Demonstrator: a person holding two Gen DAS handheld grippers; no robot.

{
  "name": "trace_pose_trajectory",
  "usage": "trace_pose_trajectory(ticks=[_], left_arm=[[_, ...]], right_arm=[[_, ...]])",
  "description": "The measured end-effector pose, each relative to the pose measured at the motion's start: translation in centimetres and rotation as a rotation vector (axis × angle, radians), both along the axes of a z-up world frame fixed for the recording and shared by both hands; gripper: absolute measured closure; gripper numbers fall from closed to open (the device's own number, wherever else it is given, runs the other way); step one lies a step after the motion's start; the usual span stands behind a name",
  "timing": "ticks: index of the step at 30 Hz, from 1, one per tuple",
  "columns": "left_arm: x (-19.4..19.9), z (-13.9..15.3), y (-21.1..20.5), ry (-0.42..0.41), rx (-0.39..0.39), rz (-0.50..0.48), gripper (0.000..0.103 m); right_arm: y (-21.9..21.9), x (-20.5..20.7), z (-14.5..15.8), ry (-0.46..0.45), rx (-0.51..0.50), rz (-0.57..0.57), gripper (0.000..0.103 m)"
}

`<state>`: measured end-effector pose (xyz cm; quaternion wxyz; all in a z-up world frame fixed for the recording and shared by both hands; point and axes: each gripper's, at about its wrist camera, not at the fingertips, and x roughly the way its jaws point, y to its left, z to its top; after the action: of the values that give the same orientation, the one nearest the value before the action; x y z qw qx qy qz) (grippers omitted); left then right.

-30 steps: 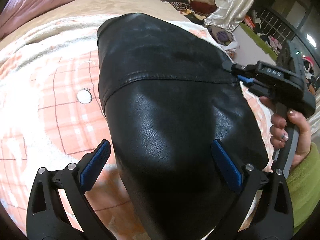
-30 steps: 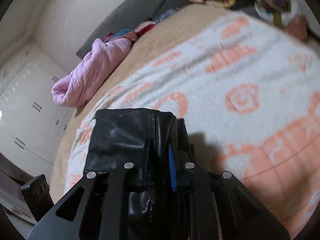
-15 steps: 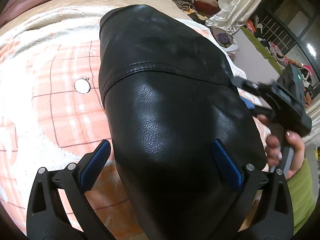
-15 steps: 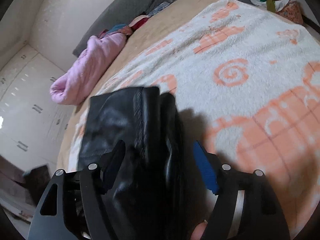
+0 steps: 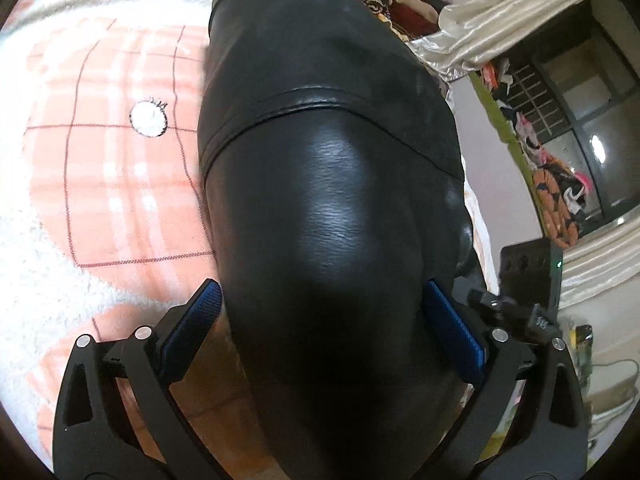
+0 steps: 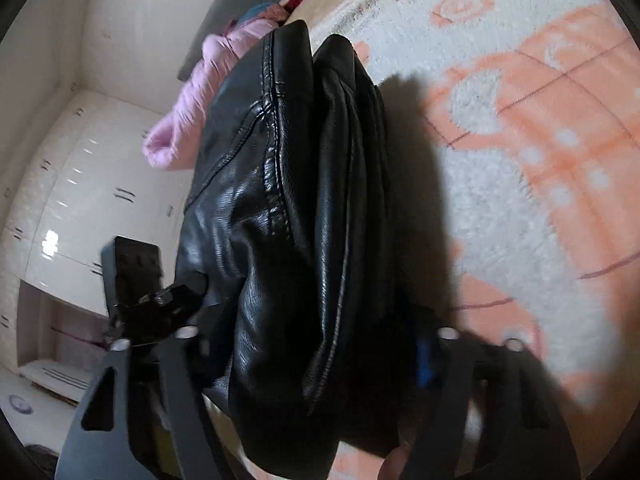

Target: Fold large clothes

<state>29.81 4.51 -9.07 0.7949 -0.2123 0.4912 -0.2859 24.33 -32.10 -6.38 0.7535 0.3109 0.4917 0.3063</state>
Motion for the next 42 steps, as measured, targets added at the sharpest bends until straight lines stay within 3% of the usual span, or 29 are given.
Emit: trace_pose_trajectory(ticks=[4, 9, 11, 17, 42], left_arm=[[0.4, 1.2, 1.0, -0.041, 0.042, 0.024, 0.012], [0.9, 2.7, 2.7, -0.088, 0.22, 0.074, 0.013], [0.9, 2.7, 2.9, -0.094, 0.246, 0.074, 0.013], [-0.3, 2.1, 2.9, -0.123, 0.258, 0.068, 0.013], [-1.1, 3.4, 1.9, -0.158, 0.284, 0.068, 0.012]], right_arm=[[1.9, 0.8, 1.4, -0.047, -0.024, -0.017, 0.048], [5.1, 2.5, 2.0, -0.067, -0.083, -0.002, 0.049], [5.7, 1.9, 2.1, -0.099, -0.127, -0.005, 0.048], [4.9, 1.3, 1.2, -0.102, -0.116, -0.042, 0.048], [7.0, 0.1, 3.4, -0.139, -0.24, -0.067, 0.037]])
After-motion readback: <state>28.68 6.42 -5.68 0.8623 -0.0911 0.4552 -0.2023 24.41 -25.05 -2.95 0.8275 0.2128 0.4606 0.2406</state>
